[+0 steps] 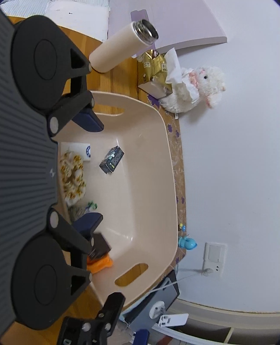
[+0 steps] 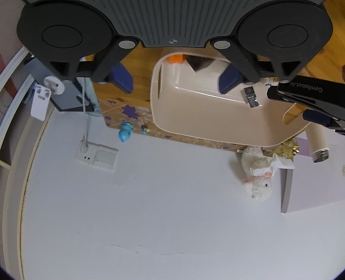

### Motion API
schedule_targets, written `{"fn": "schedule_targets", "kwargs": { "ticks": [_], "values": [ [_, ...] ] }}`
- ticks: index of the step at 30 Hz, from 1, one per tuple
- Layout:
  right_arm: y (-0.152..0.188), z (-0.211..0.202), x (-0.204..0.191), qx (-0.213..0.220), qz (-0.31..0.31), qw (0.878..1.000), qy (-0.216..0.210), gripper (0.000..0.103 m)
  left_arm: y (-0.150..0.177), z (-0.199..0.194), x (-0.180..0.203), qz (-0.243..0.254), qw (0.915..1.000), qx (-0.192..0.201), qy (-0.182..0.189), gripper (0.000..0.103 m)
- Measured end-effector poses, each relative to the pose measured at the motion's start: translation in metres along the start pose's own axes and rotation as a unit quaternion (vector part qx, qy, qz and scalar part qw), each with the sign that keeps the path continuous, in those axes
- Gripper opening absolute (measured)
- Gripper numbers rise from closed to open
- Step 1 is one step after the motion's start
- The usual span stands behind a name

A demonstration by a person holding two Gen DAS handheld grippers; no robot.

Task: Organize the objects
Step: 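Lift both boxes into the basket and open both tools to release, then move both tools toward the blue-and-white box and wooden clothespins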

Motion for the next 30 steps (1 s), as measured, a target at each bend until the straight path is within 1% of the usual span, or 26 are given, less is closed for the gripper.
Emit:
{"fn": "schedule_targets", "kwargs": {
  "ticks": [1,4,7,11,16,22,26,30],
  "values": [
    [0.001,-0.006,0.001,0.002,-0.001,1.0,-0.001,0.095,0.002,-0.005,0.001,0.001,1.0,0.001,0.0,0.089],
    [0.008,-0.02,0.002,-0.001,-0.01,1.0,-0.001,0.096,0.01,-0.018,0.003,0.006,1.0,0.002,-0.005,0.092],
    [0.022,-0.03,0.003,-0.009,-0.018,1.0,0.001,0.097,0.024,-0.029,0.005,0.007,0.9999,-0.005,-0.007,0.092],
    [0.045,-0.037,0.001,-0.031,-0.028,0.999,0.001,0.097,0.046,-0.034,0.009,-0.003,0.9997,-0.024,0.002,0.092],
    [0.073,-0.039,0.004,-0.055,-0.028,0.998,0.007,0.097,0.072,-0.028,0.019,-0.008,0.9987,-0.049,0.007,0.092],
    [0.101,-0.029,0.013,-0.083,-0.022,0.996,0.013,0.097,0.101,-0.01,0.037,-0.003,0.9972,-0.073,0.011,0.092],
    [0.117,-0.019,0.019,-0.1,-0.019,0.995,0.017,0.097,0.11,0.002,0.048,-0.016,0.9963,-0.081,0.026,0.092],
    [0.128,-0.011,0.021,-0.113,-0.016,0.993,0.017,0.097,0.115,0.011,0.06,-0.012,0.996,-0.083,0.031,0.092]
  ]
}}
Point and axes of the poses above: each gripper's, at about its wrist camera, not at the fingertips, and z roughly the way its jaws point, x to its right, y to its underside, the point moved 10 cm from there along z, roughly the way its jaws point, and after that the axes turned 1 degree about z, right-handed, at the moved point
